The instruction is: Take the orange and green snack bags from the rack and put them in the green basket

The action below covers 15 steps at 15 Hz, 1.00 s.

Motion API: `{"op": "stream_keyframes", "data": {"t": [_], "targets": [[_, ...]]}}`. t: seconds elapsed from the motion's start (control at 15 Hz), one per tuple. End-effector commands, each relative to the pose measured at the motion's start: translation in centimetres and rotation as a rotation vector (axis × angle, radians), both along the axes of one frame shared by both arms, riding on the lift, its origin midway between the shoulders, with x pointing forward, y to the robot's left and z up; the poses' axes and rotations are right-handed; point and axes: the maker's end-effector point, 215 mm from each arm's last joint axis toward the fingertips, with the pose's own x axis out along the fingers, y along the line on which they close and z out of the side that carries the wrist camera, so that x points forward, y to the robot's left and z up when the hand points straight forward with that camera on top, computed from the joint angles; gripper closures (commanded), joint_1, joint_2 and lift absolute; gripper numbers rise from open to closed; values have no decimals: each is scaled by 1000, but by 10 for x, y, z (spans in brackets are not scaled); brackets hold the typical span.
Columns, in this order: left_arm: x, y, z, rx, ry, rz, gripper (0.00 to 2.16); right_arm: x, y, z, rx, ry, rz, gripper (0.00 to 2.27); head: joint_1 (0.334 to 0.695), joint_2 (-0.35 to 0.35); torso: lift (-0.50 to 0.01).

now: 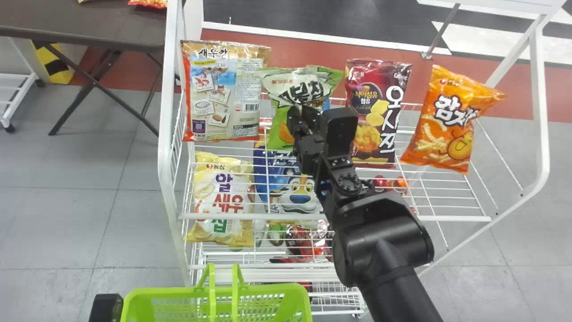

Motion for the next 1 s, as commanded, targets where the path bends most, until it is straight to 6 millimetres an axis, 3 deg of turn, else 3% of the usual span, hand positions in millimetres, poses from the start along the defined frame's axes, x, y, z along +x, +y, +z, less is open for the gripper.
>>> {"op": "stream_keyframes", "data": {"t": [0.0,0.33,0.6,0.93], "targets": [[0,0,0,0,-1,0,2148,-10,-4,12,15,-25,-9,2246,695,-184,0],[1,-1,1,-1,-14,-1,2148,-33,-26,45,48,-70,-48,2246,695,-215,0],[-1,-1,1,-1,-13,0,2148,-58,-39,49,48,-10,-51,2246,695,-238,0],[0,-4,3,-2,-18,-5,2148,-129,-51,38,72,257,19,2246,695,-283,0]]}}
